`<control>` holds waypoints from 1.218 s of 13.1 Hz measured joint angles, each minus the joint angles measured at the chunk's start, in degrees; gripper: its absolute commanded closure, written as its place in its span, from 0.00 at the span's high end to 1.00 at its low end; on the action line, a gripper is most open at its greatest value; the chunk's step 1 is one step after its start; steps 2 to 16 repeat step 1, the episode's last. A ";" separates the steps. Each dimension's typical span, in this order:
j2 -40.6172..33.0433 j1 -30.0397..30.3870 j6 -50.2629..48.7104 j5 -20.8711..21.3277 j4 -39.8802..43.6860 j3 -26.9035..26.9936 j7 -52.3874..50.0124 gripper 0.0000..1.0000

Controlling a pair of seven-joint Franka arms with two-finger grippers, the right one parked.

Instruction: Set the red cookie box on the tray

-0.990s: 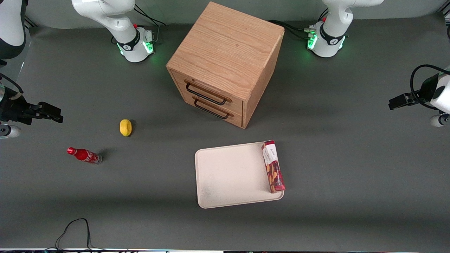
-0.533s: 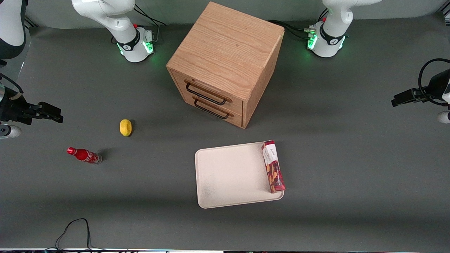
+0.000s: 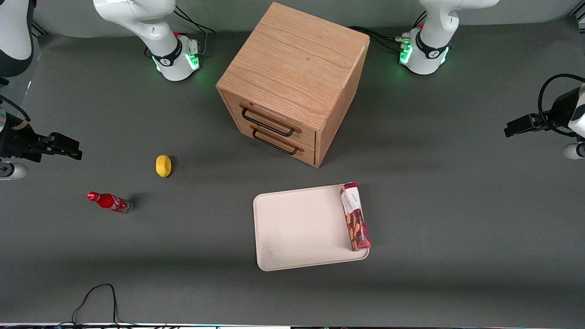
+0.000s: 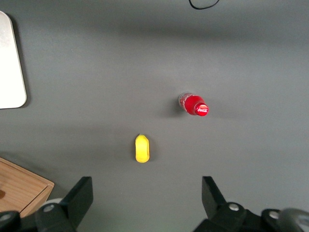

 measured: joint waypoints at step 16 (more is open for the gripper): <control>0.00 0.00 -0.04 0.00 0.07 0.13 -0.08 1.00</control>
